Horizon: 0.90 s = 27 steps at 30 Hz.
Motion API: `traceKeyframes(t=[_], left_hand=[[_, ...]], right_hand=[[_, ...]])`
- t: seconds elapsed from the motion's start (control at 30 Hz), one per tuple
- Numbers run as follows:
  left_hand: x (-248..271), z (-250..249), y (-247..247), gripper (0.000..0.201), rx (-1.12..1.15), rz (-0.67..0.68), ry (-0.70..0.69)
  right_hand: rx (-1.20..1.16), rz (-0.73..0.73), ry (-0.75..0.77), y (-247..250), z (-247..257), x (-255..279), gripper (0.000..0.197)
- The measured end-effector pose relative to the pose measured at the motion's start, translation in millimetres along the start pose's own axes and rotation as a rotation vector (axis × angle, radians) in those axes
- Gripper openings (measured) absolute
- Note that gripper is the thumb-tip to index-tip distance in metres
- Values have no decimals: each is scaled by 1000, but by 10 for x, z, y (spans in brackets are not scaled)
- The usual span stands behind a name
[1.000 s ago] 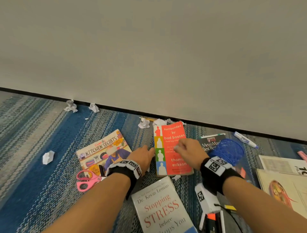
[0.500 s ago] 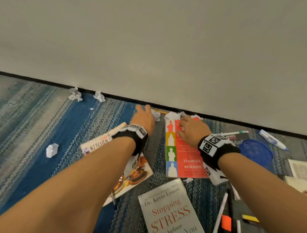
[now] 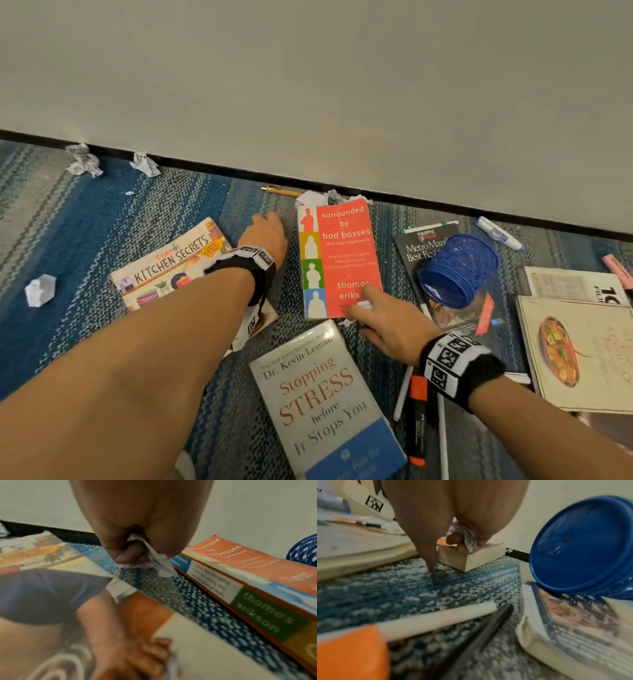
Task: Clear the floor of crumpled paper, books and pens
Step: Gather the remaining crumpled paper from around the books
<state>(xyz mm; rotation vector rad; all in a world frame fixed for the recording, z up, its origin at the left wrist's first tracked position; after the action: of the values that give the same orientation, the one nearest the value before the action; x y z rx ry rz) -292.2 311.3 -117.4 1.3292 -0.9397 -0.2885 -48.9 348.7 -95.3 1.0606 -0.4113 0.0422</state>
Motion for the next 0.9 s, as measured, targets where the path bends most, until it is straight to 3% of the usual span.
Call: traceKeyframes(t=[0.2,0.37,0.6,0.77,0.9], left_hand=[[118,-157,69,47,97,0,-112],[109,-231,56,55,40,122,-153],[143,-242,1,52,118,143,-138],[133,-260,27,52,88,148,-127],[128,-283,3,50,71,141,-96]], right_hand=[[197,54,50,-3,61,-23,31],[246,40,83,33,24,-42,25],[306,13,176,8,-160,124,67],[350,-74,181,-8,-185,113,31],[298,-133,134,-8,-331,114,22]])
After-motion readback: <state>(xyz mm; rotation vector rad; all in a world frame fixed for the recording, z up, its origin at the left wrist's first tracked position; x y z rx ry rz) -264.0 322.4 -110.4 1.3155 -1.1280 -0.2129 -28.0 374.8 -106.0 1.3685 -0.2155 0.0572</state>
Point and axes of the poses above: each hand's wrist, its own x-axis away from the middle knuckle, its own y-axis out of the back of the hand, z = x × y, the point moved 4 cm from there along -x, towards the middle knuckle, and after that the axes turned 11 degrees about -x, right-handed, at the moved point
